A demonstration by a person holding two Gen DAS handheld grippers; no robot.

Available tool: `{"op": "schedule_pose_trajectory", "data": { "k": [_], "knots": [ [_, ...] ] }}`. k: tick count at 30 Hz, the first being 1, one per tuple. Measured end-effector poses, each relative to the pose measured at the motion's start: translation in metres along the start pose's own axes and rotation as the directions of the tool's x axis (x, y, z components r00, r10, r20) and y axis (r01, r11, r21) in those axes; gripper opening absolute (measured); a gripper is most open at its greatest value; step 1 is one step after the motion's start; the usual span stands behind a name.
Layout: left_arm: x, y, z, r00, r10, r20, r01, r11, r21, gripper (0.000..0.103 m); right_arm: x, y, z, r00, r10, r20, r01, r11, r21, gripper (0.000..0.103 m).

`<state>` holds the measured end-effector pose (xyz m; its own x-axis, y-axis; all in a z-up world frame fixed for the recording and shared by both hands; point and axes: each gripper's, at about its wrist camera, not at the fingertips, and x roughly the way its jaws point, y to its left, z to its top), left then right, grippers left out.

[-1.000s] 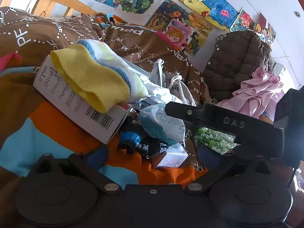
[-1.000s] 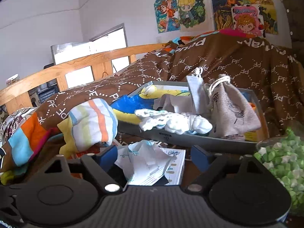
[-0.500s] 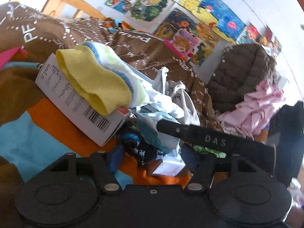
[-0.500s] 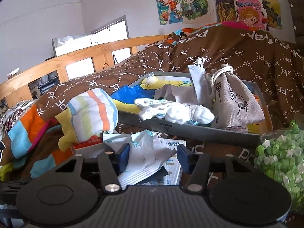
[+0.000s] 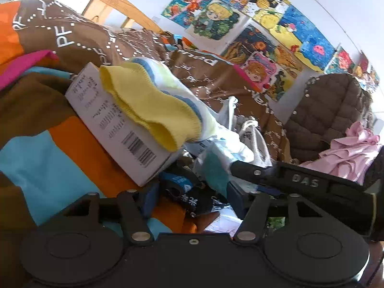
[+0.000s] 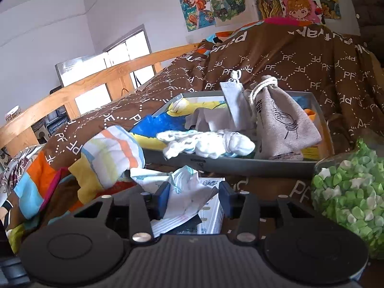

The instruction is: Organize soft objects

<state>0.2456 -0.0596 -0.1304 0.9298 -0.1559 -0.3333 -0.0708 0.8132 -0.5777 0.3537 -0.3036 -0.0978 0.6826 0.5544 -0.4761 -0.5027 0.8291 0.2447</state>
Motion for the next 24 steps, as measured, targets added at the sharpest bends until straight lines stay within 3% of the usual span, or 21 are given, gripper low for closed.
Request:
{"op": "schedule_pose_trajectory", "data": {
  "k": [7,13,24],
  "knots": [
    [0.001,0.006,0.0,0.998,0.069,0.012,-0.069,0.997,-0.045,0.024,-0.001,-0.003,0.0,1.0,-0.004,0.001,0.004,1.0,0.016,0.048],
    [-0.003,0.006,0.0,0.999,0.051,0.006,-0.051,0.998,-0.039,0.004,-0.005,-0.006,0.0,1.0,-0.004,-0.004,0.004,0.999,0.035,0.048],
    [-0.027,-0.012,-0.001,1.0,0.016,-0.019,-0.014,0.997,0.074,0.002,-0.021,-0.005,0.005,1.0,-0.03,0.004,0.03,0.998,0.052,0.047]
  ]
}}
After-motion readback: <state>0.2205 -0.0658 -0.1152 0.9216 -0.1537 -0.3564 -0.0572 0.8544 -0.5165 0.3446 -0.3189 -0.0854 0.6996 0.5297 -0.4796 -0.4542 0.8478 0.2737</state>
